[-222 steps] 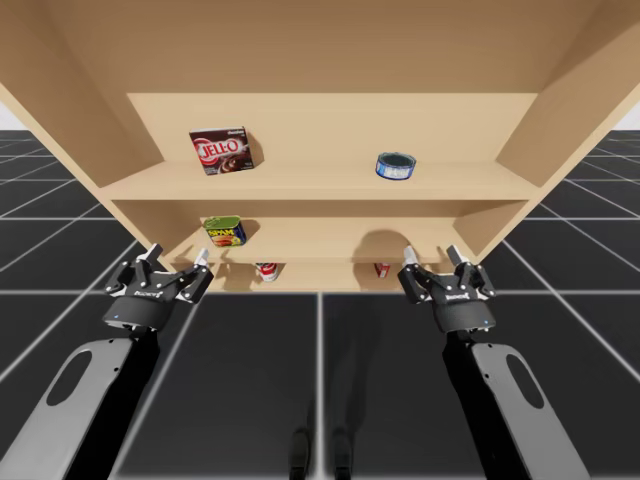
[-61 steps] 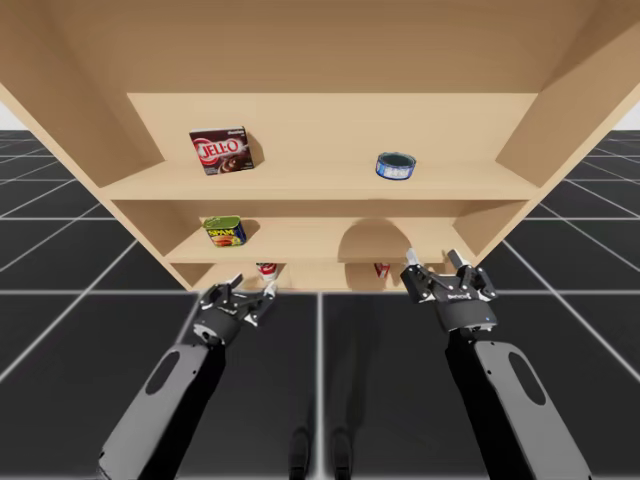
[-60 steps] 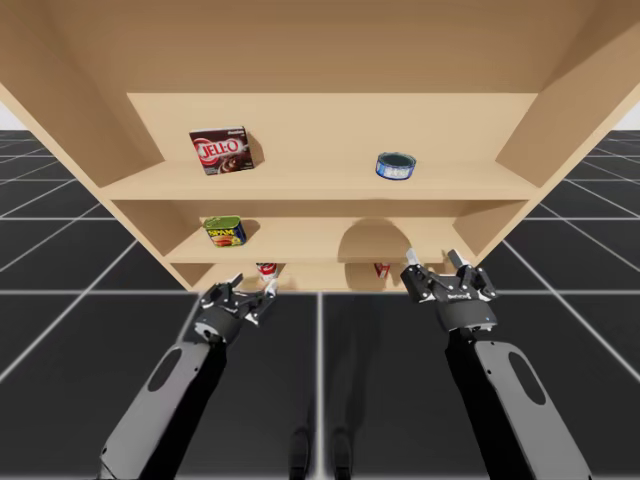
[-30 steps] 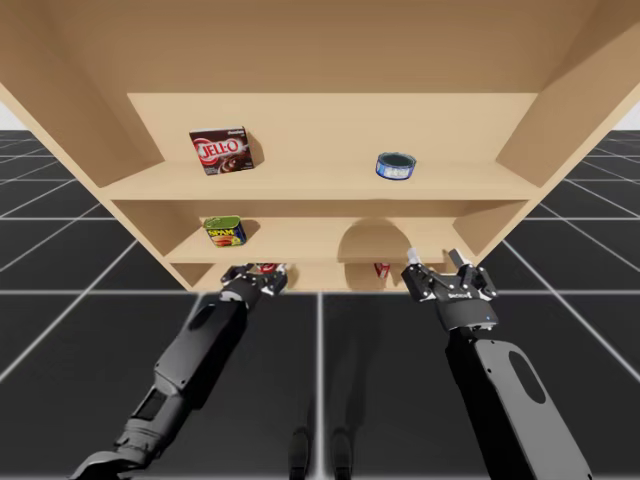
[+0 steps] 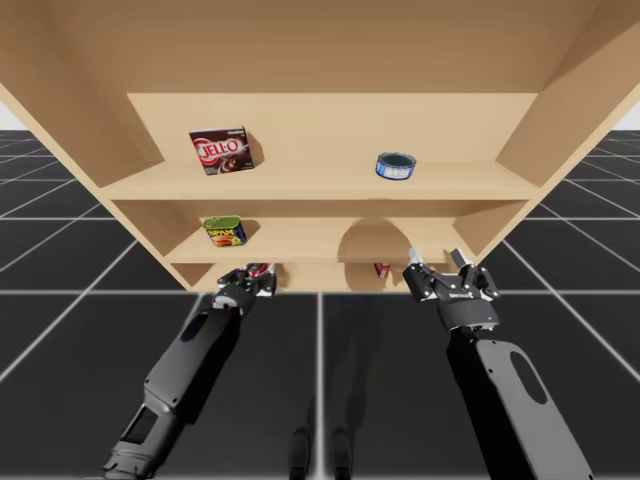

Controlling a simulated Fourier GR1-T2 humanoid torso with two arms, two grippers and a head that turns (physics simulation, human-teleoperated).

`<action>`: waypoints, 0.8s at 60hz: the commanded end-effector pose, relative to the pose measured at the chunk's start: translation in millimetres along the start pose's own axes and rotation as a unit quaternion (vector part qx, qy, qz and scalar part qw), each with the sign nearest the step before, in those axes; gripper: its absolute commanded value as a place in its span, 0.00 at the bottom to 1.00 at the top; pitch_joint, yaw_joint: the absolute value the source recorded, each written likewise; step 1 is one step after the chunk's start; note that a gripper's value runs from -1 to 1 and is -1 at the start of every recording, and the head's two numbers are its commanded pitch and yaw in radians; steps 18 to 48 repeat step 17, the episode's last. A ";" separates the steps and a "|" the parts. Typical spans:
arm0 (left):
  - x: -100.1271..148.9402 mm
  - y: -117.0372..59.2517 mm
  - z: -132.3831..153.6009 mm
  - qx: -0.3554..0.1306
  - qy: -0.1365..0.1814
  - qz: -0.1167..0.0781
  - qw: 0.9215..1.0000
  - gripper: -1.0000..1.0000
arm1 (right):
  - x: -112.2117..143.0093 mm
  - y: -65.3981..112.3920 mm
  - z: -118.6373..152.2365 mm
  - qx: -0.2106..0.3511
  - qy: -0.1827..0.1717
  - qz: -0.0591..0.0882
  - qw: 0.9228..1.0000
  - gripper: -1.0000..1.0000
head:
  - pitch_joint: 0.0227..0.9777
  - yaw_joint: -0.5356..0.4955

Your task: Look through the shelves, find the red soup can, and take it.

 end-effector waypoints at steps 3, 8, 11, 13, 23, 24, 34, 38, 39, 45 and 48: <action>14.9 -5.9 29.9 -0.047 0.000 -0.059 0.997 1.00 | -0.8 -0.4 -0.1 -0.003 0.001 0.002 1.000 0.00 | 0.75 0.74; 11.2 -3.5 45.0 -0.049 0.010 -0.074 0.996 1.00 | -1.0 -0.2 -0.2 -0.004 0.001 0.002 1.000 0.00 | 0.74 0.74; 8.8 -1.8 54.8 -0.052 0.016 -0.078 0.995 1.00 | -1.2 0.1 -0.5 -0.004 0.001 0.002 1.000 0.00 | 0.74 0.75; 7.0 -0.4 60.0 -0.051 0.020 -0.083 0.995 1.00 | -1.2 0.4 -0.4 -0.004 0.001 0.002 1.000 0.00 | 0.74 0.75; 3.2 3.1 73.2 -0.051 0.025 -0.089 0.994 1.00 | -1.5 0.0 -0.9 -0.005 0.001 0.002 1.000 0.00 | 0.74 0.74; 3.2 3.1 73.2 -0.051 0.025 -0.089 0.994 1.00 | -1.5 0.0 -0.9 -0.005 0.001 0.002 1.000 0.00 | 0.74 0.74; 3.2 3.1 73.2 -0.051 0.025 -0.089 0.994 1.00 | -1.5 0.0 -0.9 -0.005 0.001 0.002 1.000 0.00 | 0.74 0.74; 3.2 3.1 73.2 -0.051 0.025 -0.089 0.994 1.00 | -1.5 0.0 -0.9 -0.005 0.001 0.002 1.000 0.00 | 0.74 0.74; 3.2 3.1 73.2 -0.051 0.025 -0.089 0.994 1.00 | -1.5 0.0 -0.9 -0.005 0.001 0.002 1.000 0.00 | 0.74 0.74; 3.2 3.1 73.2 -0.051 0.025 -0.089 0.994 1.00 | -1.5 0.0 -0.9 -0.005 0.001 0.002 1.000 0.00 | 0.74 0.74; 3.2 3.1 73.2 -0.051 0.025 -0.089 0.994 1.00 | -1.5 0.0 -0.9 -0.005 0.001 0.002 1.000 0.00 | 0.74 0.74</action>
